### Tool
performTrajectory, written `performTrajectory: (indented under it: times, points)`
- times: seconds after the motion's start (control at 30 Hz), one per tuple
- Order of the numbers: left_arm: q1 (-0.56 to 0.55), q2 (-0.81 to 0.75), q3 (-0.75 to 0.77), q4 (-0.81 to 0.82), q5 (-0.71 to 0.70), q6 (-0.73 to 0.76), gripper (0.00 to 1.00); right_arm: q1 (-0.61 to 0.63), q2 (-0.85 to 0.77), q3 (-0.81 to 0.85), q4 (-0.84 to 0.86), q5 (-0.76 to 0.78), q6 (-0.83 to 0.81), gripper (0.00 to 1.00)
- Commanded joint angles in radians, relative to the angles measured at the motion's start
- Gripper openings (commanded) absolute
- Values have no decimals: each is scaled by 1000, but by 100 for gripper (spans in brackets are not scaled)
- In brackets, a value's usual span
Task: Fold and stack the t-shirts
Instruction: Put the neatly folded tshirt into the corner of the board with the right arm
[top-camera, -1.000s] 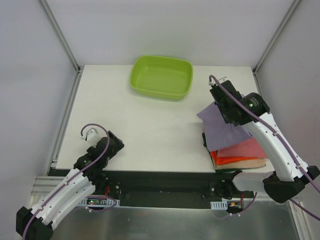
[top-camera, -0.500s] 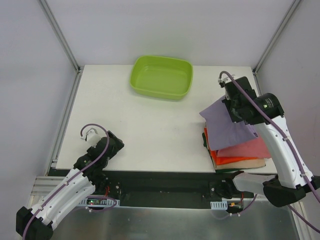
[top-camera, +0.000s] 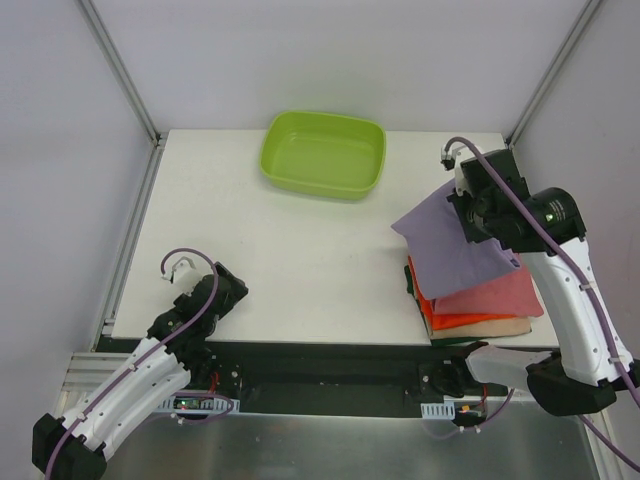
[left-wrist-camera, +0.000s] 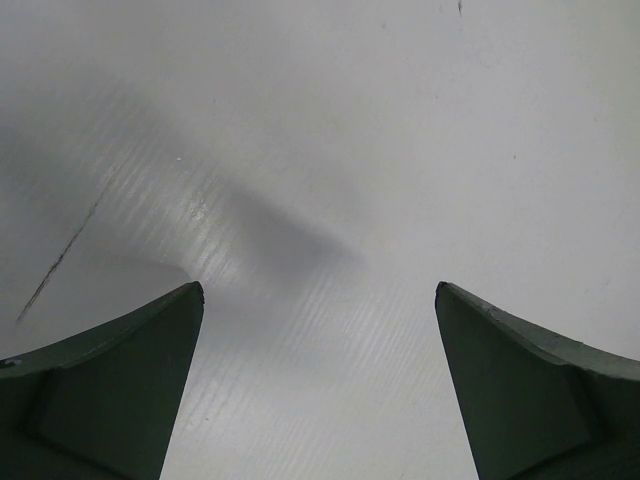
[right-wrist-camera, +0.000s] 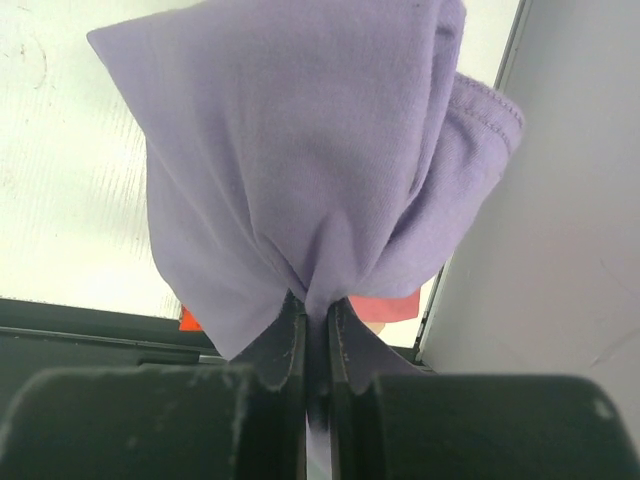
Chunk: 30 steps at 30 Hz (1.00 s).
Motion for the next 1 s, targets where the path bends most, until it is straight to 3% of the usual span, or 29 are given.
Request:
performTrajectory:
  times: [0.0,0.43,0.8,0.9,0.97]
  points:
    - [6,-8,-7,-18,-34,-14,99,-15,-10,48,-201,14,-15,0]
    - [6,-11,-15,-17,-31,-20,99,-144,-7,-149,-141,5,-23,0]
    - [6,-9,-15,-18,-26,-20,99,-286,90,-301,27,155,-73,0]
    - [6,-19,-18,-18,-24,-17,99,-343,75,-361,139,241,-84,0]
    - [6,-25,-18,-18,-24,-16,99,-372,57,-399,214,202,-122,0]
